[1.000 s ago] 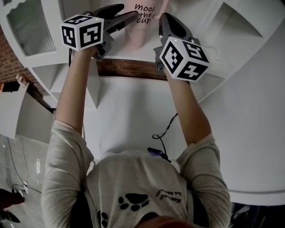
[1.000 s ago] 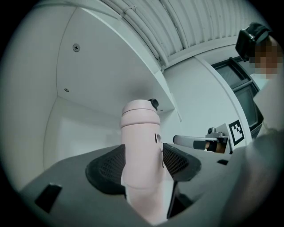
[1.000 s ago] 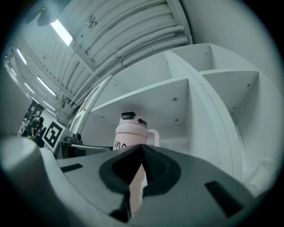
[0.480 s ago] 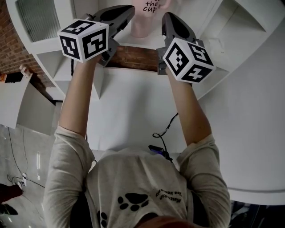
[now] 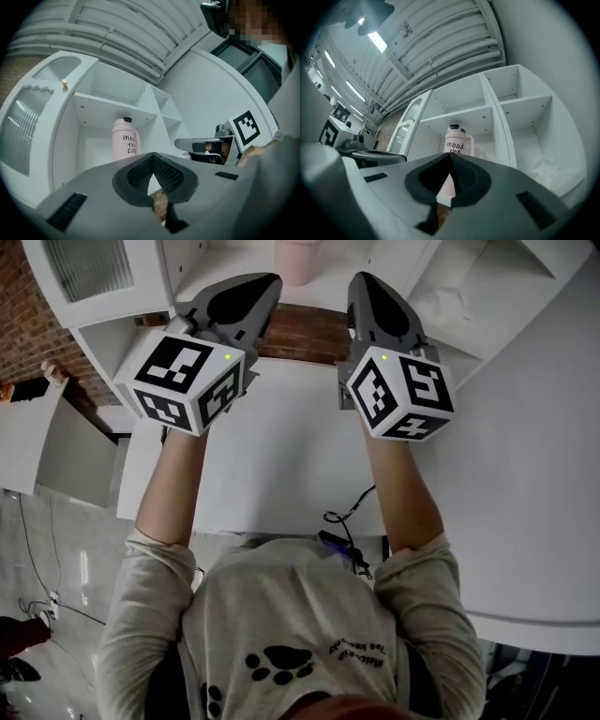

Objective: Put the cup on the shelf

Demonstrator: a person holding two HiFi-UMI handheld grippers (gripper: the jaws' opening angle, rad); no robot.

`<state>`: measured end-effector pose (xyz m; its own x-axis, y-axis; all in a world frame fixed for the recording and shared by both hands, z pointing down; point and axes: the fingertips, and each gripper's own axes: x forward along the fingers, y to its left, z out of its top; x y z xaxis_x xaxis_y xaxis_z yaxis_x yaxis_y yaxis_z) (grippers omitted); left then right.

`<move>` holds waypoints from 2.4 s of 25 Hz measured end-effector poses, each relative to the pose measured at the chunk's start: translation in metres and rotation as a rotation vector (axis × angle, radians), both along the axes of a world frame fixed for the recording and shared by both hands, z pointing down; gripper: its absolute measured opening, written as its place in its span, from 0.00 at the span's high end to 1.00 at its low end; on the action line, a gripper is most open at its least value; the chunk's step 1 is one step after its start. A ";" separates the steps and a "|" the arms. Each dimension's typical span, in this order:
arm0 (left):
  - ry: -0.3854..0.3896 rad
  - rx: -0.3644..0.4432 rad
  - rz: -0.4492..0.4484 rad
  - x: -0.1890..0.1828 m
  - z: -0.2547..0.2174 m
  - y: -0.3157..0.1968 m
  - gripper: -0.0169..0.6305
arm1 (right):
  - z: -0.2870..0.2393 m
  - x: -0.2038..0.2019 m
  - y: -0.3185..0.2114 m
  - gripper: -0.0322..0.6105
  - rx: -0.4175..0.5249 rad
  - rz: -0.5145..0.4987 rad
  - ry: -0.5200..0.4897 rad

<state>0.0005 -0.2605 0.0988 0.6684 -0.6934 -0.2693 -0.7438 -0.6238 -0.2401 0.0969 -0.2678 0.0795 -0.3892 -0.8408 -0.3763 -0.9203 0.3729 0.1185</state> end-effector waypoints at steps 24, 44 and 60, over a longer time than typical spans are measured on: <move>0.049 -0.160 -0.136 0.001 0.136 0.082 0.96 | 0.136 0.002 0.088 0.94 -0.148 0.014 -0.007; 0.045 -0.271 -0.188 0.011 0.220 0.108 0.96 | 0.238 0.008 0.116 0.94 -0.279 0.005 0.042; 0.052 -0.257 -0.217 0.018 0.223 0.122 0.96 | 0.247 0.000 0.129 0.94 -0.300 -0.067 0.043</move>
